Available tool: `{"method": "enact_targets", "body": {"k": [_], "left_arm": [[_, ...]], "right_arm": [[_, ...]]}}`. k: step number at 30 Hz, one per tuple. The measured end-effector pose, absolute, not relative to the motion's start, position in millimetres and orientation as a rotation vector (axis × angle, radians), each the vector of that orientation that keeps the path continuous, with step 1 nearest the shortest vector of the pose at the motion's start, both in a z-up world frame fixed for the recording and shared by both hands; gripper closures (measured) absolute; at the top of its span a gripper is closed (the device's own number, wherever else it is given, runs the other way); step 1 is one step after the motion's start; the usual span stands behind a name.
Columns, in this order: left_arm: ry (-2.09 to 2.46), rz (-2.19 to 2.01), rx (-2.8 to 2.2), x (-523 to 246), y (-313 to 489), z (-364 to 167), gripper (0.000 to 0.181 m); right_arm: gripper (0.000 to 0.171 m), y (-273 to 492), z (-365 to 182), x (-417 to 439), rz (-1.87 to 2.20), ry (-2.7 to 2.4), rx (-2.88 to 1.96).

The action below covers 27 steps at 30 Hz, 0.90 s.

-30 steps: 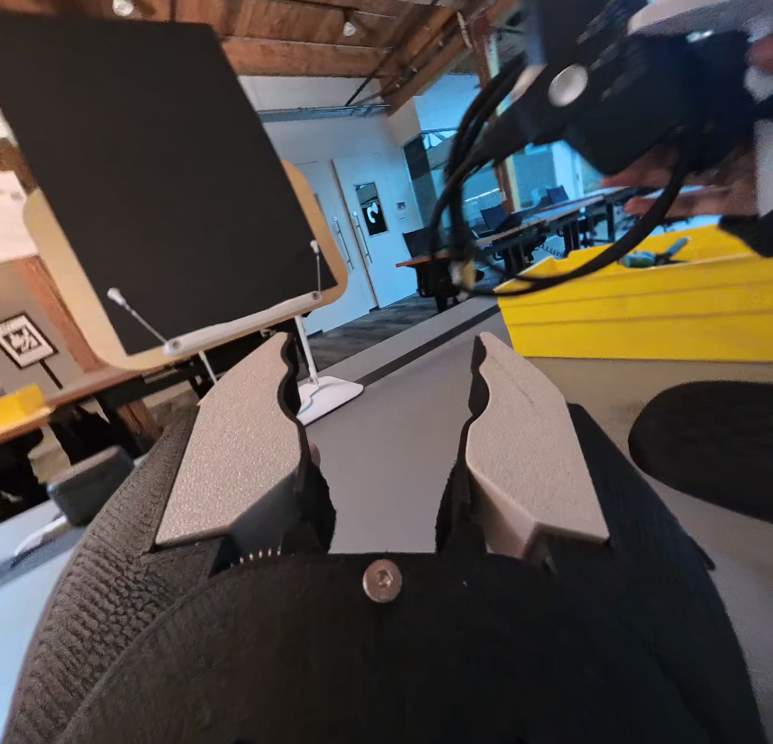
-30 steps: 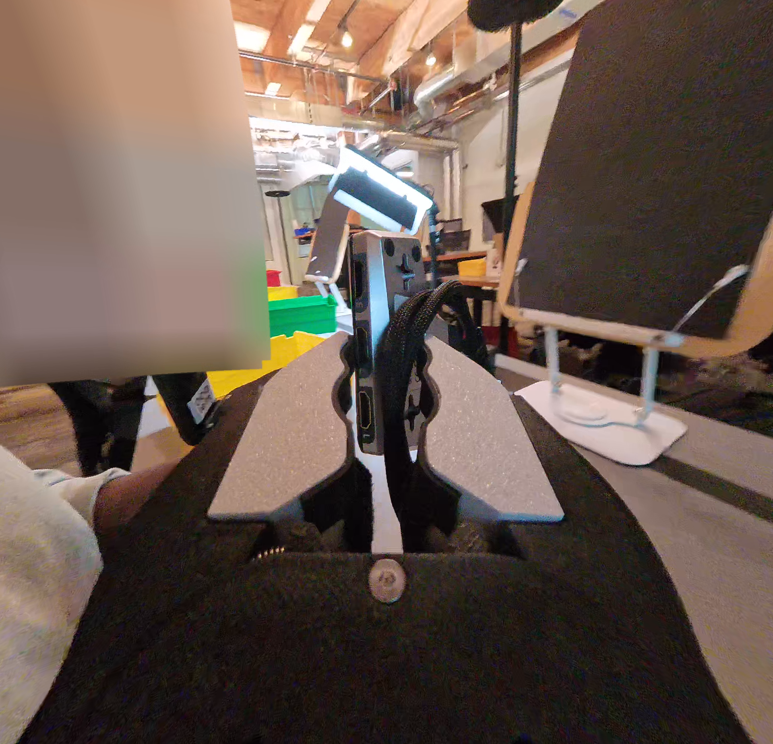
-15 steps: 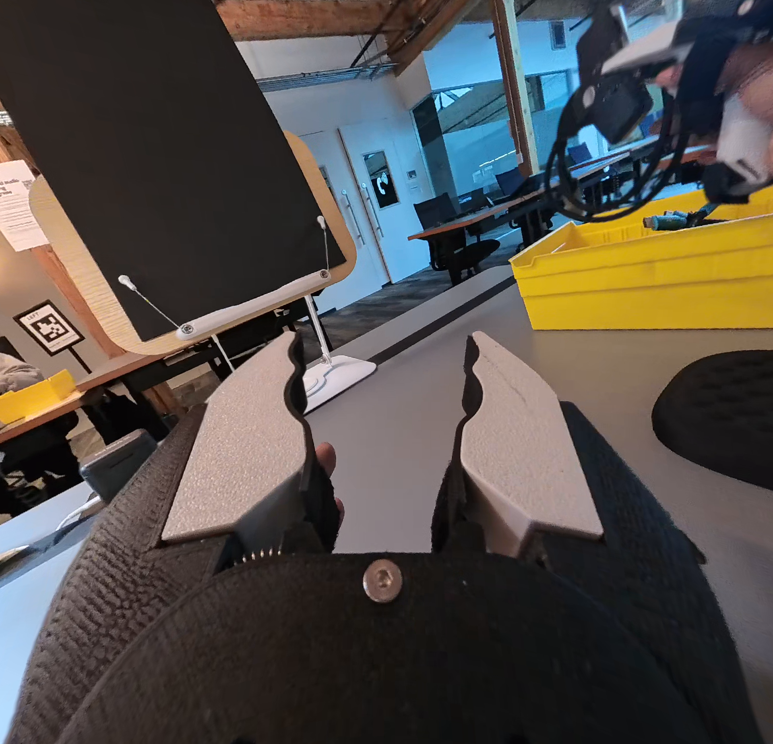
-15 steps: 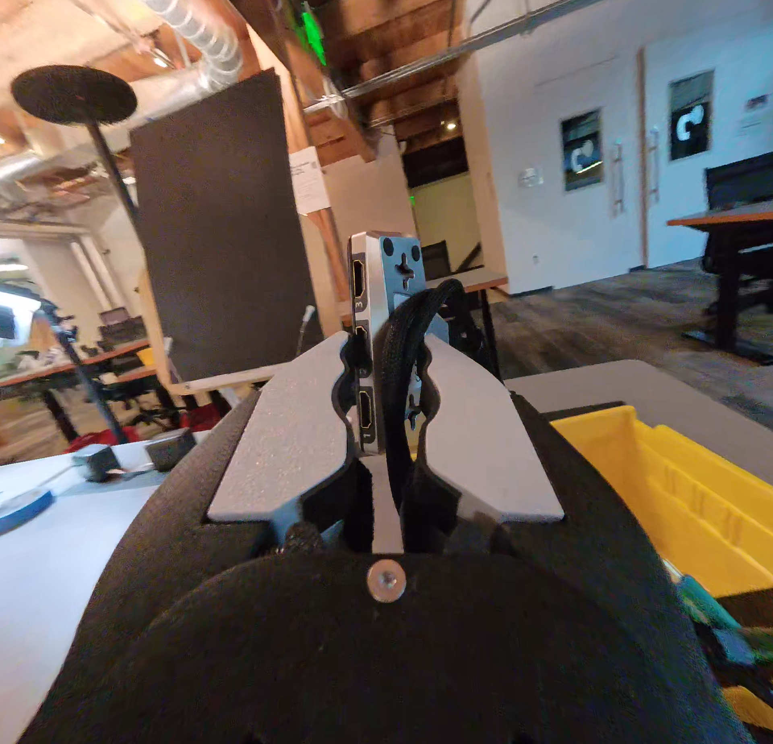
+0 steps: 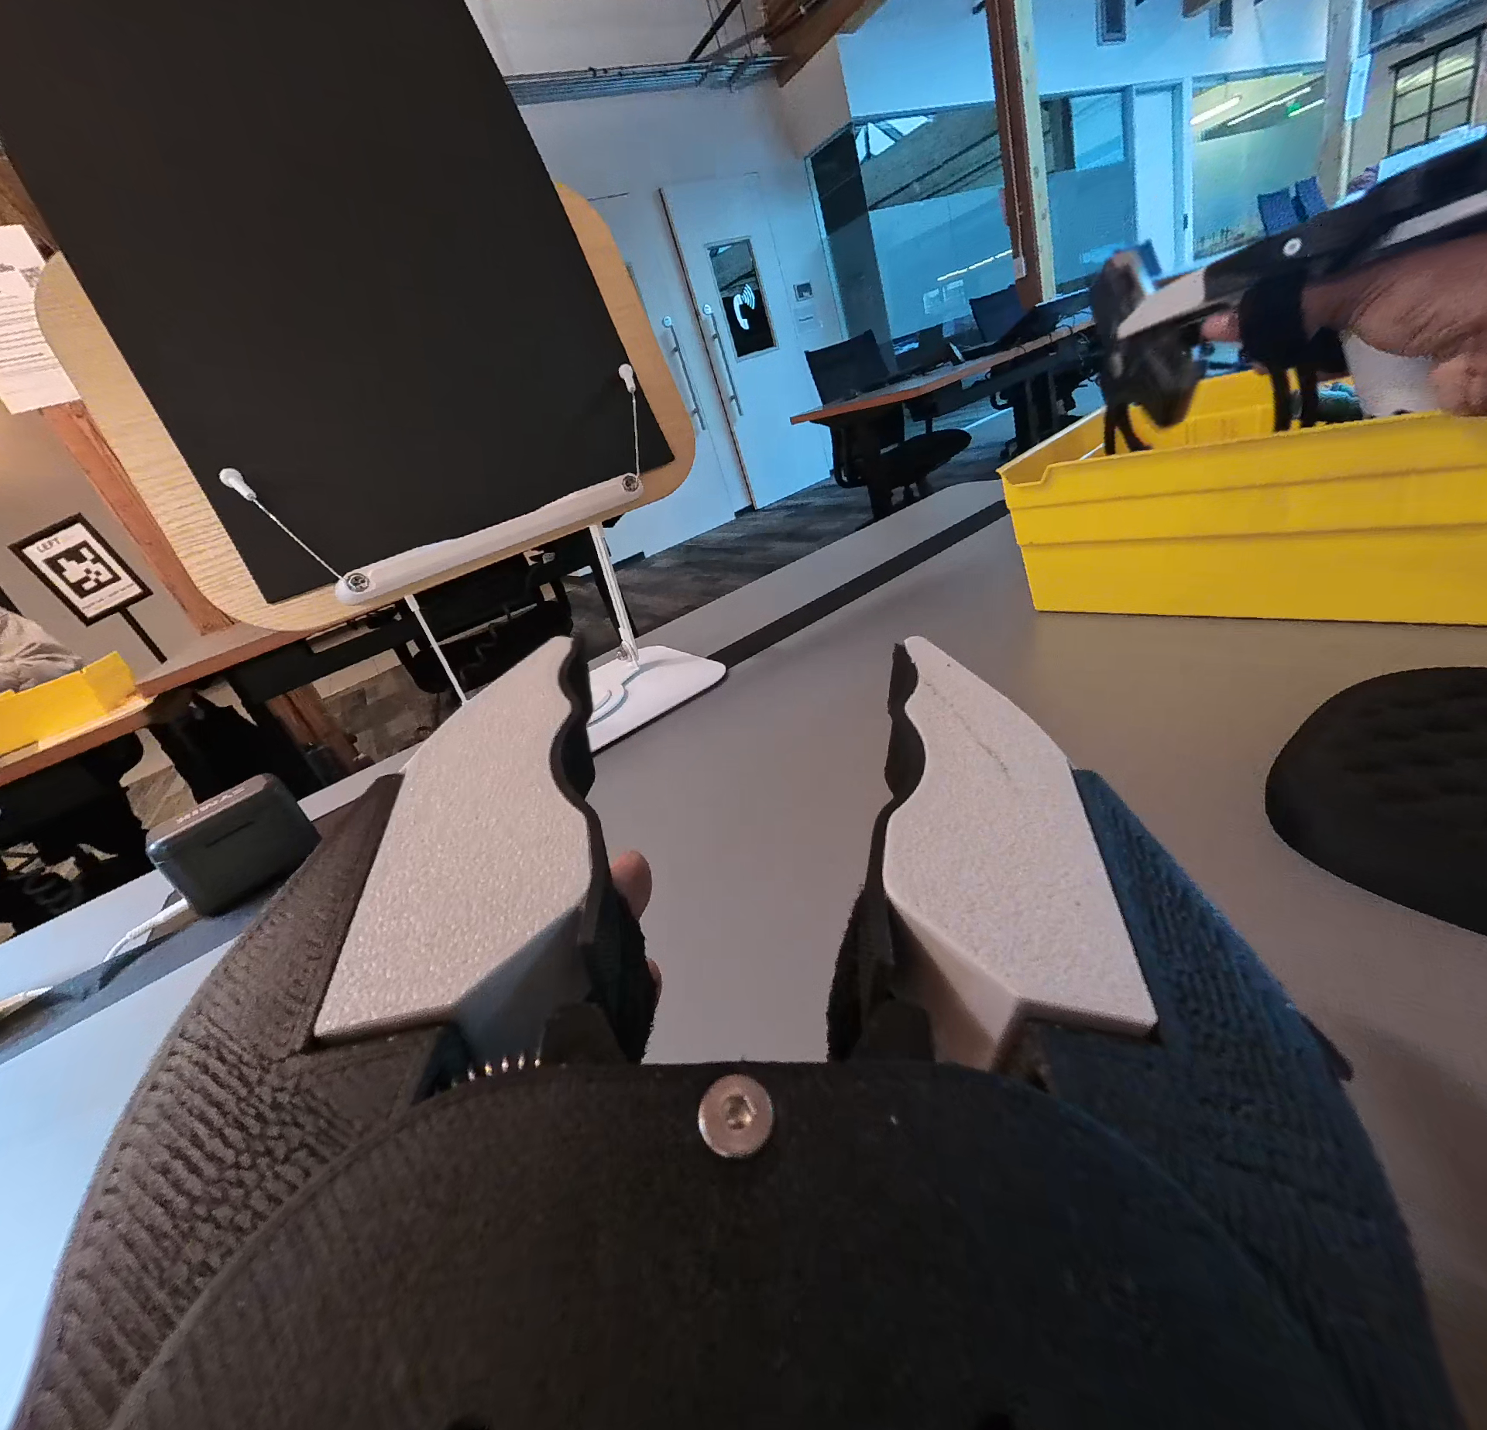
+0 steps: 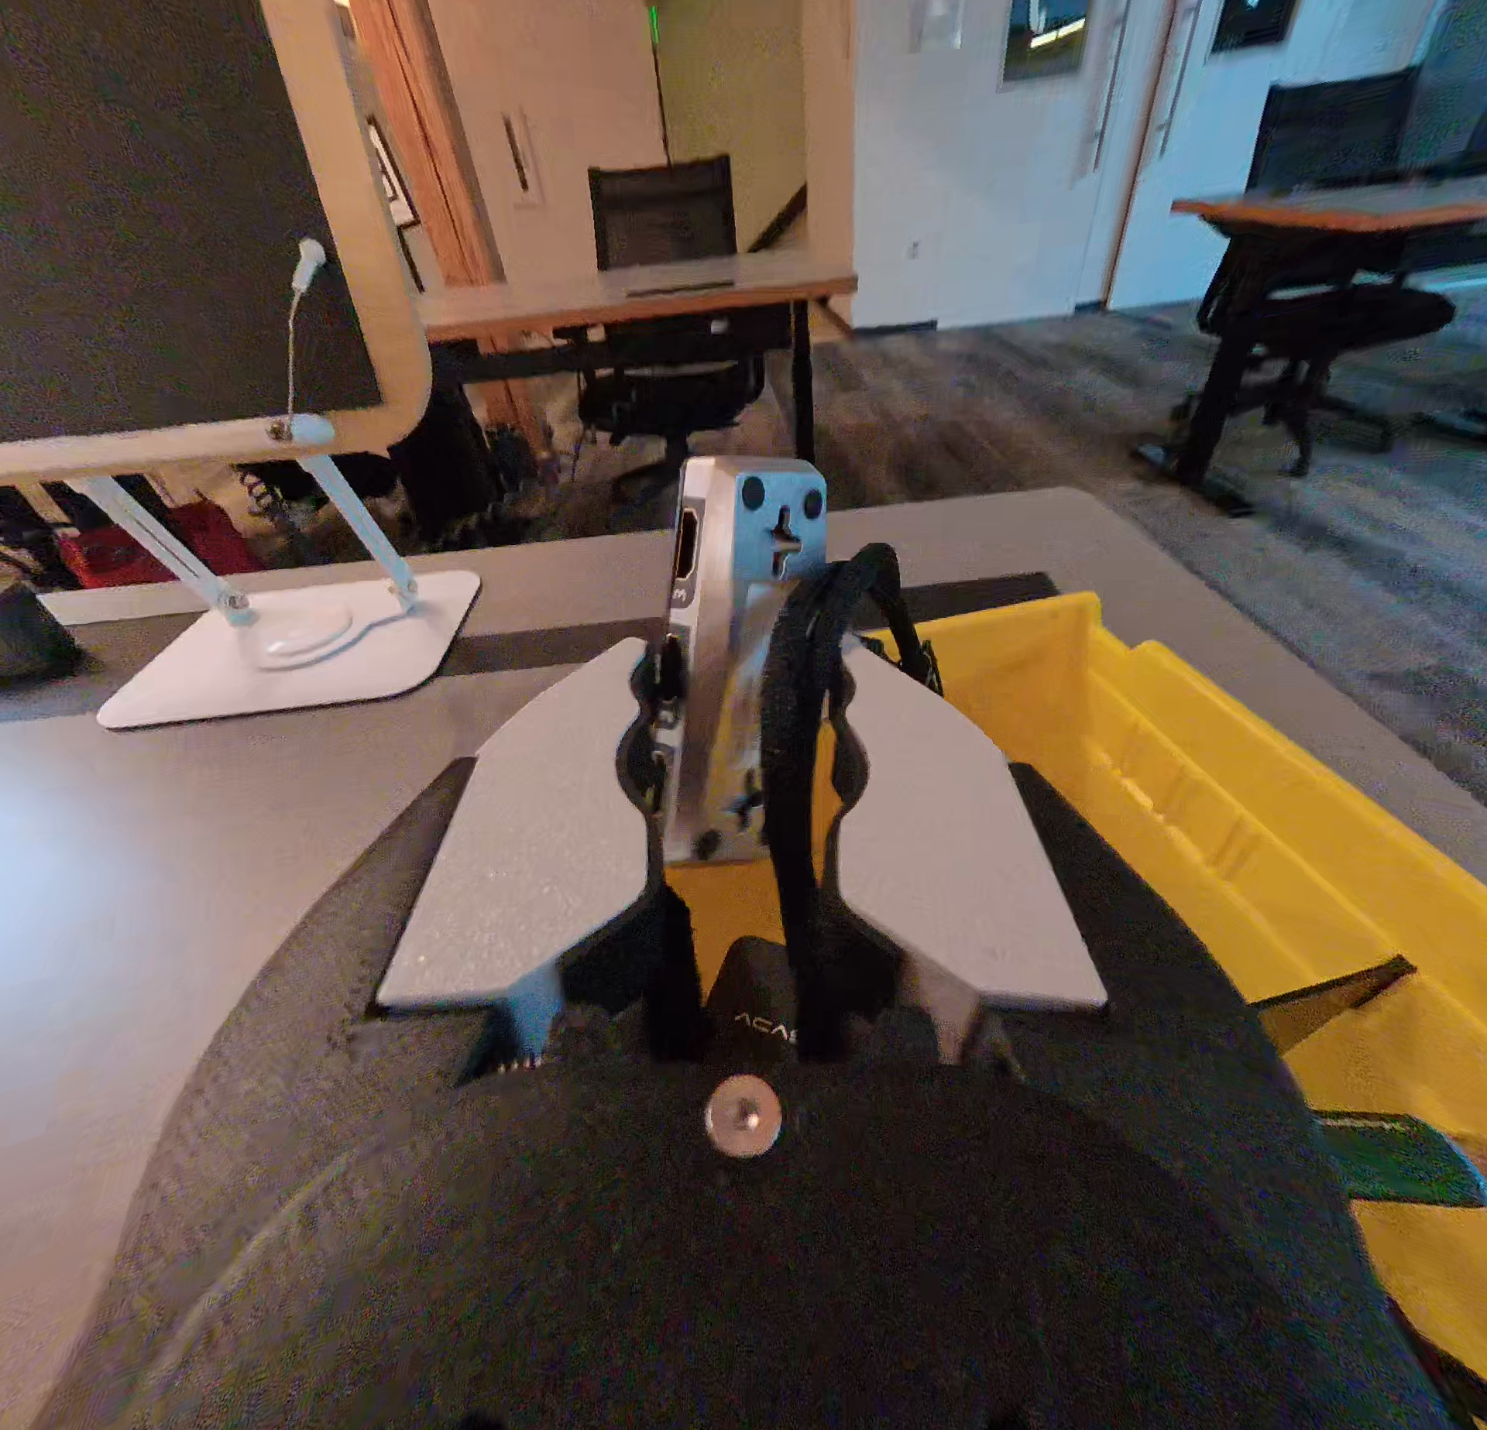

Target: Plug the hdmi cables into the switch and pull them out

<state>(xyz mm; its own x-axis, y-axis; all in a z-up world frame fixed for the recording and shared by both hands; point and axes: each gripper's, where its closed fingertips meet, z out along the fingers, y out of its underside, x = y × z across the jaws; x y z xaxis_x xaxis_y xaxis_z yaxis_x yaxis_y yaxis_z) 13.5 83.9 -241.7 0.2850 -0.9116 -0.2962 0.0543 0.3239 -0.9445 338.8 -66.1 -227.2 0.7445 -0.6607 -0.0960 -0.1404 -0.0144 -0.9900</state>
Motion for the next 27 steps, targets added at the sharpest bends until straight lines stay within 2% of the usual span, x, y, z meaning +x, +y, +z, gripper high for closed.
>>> {"method": "enact_targets", "body": {"k": [2, 6, 8, 10, 12, 16, 21, 25, 27], "left_arm": [[1.074, -0.827, -1.023, 14.0, 83.2, -242.2, 0.110], [1.087, -0.812, -1.040, 15.2, 85.1, -246.4, 0.111], [1.088, -0.814, -1.043, 15.7, 85.3, -247.4, 0.111], [1.092, -0.816, -1.045, 16.3, 85.1, -248.2, 0.111], [1.098, -0.811, -1.044, 16.7, 84.8, -249.2, 0.112], [1.101, -0.801, -1.046, 16.9, 85.7, -250.4, 0.112], [1.105, -0.810, -1.076, 18.7, 87.4, -254.3, 0.114], [1.137, -0.784, -1.059, 20.9, 83.9, -256.9, 0.115], [1.157, -0.769, -1.047, 22.3, 81.9, -258.6, 0.116]], "right_arm": [[0.114, -61.6, -230.5, 336.0, -0.435, 0.664, -1.598], [0.112, -55.8, -204.9, 318.5, -0.527, 0.476, -1.536], [0.121, -63.5, -184.5, 313.9, -0.712, 0.372, -1.475], [0.120, -65.1, -181.3, 312.3, -0.832, 0.300, -1.560], [0.116, -60.1, -180.8, 302.7, -0.828, 0.224, -1.643], [0.118, -60.3, -172.1, 263.6, -0.704, 0.073, -1.697], [0.118, -94.0, -227.7, 215.8, -0.406, -0.037, -2.096], [0.125, -148.8, -257.7, 217.6, -0.586, -0.084, -2.272], [0.123, -170.5, -274.3, 211.0, -0.534, -0.058, -2.361]]}}
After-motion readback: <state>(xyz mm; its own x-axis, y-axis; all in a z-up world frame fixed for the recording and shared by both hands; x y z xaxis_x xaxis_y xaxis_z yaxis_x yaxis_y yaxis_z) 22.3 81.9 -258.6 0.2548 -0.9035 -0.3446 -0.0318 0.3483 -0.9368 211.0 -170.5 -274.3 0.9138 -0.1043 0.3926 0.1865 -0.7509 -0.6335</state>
